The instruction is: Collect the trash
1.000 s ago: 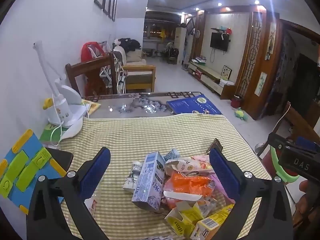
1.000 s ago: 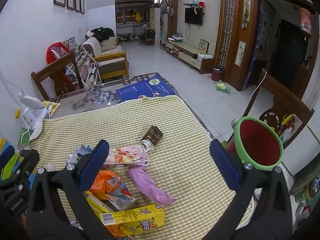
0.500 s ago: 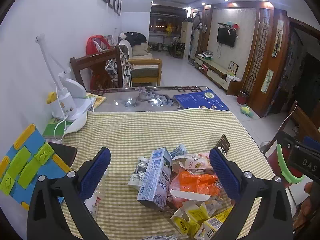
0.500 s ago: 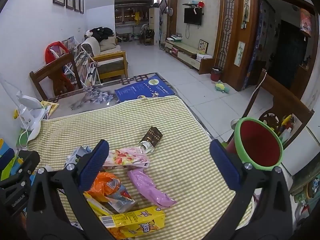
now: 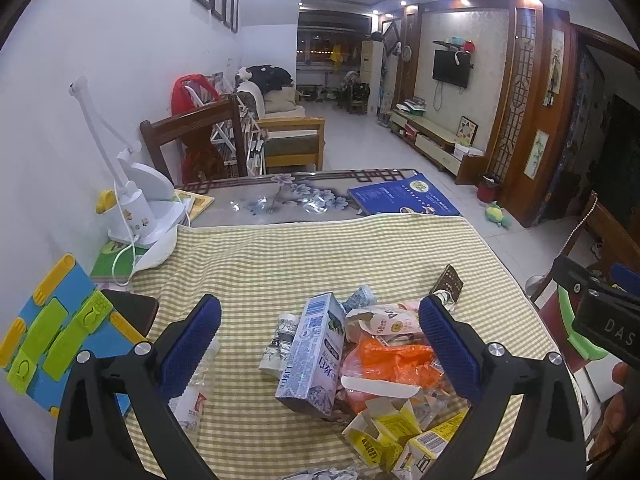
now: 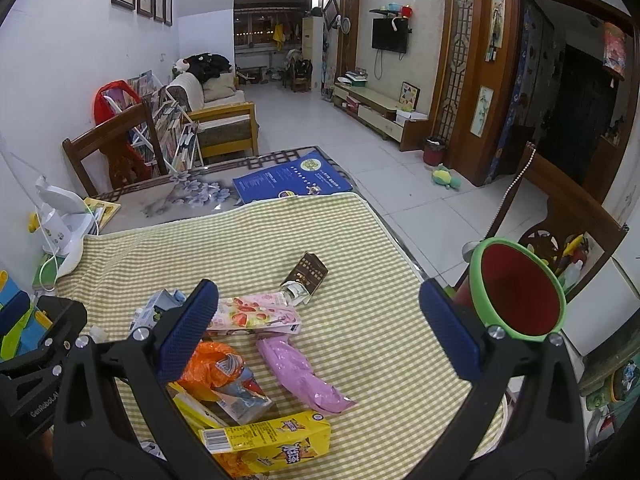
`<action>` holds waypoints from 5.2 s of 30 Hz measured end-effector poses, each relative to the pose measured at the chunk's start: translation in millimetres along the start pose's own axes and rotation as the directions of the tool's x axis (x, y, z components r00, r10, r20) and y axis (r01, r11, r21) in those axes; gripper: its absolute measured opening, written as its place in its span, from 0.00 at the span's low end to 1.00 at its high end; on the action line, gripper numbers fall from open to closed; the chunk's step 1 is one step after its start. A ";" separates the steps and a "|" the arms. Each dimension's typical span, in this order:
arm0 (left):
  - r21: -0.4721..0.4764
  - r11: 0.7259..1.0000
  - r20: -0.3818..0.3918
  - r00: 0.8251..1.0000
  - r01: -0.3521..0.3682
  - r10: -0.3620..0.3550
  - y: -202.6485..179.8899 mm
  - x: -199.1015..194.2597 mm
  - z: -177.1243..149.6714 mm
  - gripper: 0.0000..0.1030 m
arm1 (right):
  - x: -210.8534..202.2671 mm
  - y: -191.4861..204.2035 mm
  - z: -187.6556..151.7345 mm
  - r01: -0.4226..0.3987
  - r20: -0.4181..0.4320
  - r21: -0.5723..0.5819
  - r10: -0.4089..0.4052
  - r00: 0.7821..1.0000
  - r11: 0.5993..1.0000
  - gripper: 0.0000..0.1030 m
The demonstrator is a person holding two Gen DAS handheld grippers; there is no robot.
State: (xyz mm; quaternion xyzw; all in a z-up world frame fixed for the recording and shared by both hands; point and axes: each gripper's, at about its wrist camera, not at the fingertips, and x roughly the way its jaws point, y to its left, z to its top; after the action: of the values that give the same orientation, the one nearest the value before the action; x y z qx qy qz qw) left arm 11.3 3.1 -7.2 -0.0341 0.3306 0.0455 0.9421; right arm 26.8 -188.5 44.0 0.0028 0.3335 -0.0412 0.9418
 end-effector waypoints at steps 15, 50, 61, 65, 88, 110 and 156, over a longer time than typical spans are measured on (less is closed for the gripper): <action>0.017 1.000 -0.018 1.000 -0.008 0.009 -8.4 -2.7 -5.1 0.92 | -0.1 -2.8 -3.4 -0.003 -0.013 -0.011 0.003 1.000 1.000 0.97; 0.024 1.000 -0.026 1.000 -0.009 0.010 -6.6 -8.3 -8.4 0.92 | -3.4 -7.0 -11.8 0.005 -0.025 -0.011 -0.005 1.000 1.000 0.97; 0.024 1.000 -0.027 1.000 -0.012 0.012 -8.3 -8.6 -9.6 0.92 | -1.7 -9.4 -15.0 0.004 -0.027 -0.021 -0.004 1.000 1.000 0.97; 0.022 1.000 -0.028 0.999 -0.014 0.014 -7.5 -8.3 -9.6 0.92 | -0.3 -7.0 -15.5 0.002 -0.030 -0.023 -0.003 1.000 1.000 0.97; 0.044 0.990 -0.464 0.876 -0.131 0.136 144.3 121.4 -106.1 0.84 | 46.0 52.5 -81.6 -0.493 -0.367 -0.037 0.447 0.816 0.869 0.97; -0.083 0.990 -0.416 0.907 -0.113 0.068 145.9 148.8 -82.6 0.53 | 122.4 118.6 -104.2 -0.464 -0.494 -0.282 0.288 0.821 0.840 0.51; 0.019 0.945 -0.180 0.931 0.326 -0.318 -298.6 49.4 -12.1 0.53 | 127.5 -328.6 -10.8 -0.116 -0.142 0.139 0.136 0.981 0.983 0.55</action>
State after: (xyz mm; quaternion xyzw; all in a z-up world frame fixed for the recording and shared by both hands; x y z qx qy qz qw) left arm 74.6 -291.6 -37.3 -0.0690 0.4027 -0.1207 0.9047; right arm 92.5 -525.4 -37.2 0.0884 0.3995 -0.0026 0.9125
